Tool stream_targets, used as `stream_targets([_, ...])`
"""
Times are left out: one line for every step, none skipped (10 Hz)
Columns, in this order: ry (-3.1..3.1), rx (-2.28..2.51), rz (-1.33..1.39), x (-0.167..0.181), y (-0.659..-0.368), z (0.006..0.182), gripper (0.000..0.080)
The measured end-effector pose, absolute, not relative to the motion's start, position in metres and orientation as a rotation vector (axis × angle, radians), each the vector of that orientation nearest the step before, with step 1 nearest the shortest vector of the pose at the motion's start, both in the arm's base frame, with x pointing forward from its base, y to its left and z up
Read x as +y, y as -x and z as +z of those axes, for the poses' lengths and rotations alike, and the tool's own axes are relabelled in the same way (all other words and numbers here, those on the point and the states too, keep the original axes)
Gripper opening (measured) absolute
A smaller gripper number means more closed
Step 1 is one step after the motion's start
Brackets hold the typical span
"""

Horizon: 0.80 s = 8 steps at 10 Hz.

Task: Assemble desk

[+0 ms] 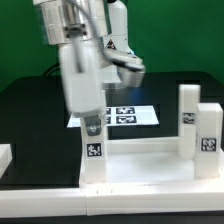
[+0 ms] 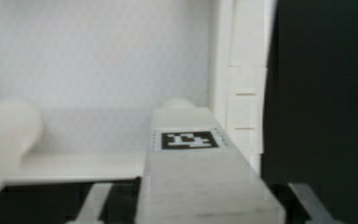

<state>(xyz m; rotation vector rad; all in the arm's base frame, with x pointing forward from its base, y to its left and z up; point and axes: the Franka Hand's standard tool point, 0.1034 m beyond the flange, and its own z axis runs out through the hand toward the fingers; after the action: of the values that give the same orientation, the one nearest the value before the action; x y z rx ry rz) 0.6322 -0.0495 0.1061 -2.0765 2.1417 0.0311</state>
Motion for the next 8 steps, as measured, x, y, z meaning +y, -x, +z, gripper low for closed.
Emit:
stream_targets([2.075,2.152,0.029,-0.0479,-0.6322,0.106,0.0288])
stream_targets([1.994,2.222,0.039,-0.0473,-0.6326,0.1061,0.0288])
stream_targets([1.912,2.293,0.047,-0.0471,-0.6327,0.1061,0.0288])
stream_targets([1.879,2.322,0.051,-0.047,-0.6327,0.1061,0.0288])
stream_targets([1.881,2.319,0.05,-0.047,-0.6326,0.106,0.0288])
stream_targets([1.881,2.319,0.051,-0.0469,-0.6326,0.1059,0.0288])
stream_targets([1.881,2.319,0.051,-0.0469,-0.6326,0.1059,0.0477])
stream_targets([1.881,2.319,0.05,-0.0469,-0.6327,0.1061,0.0591])
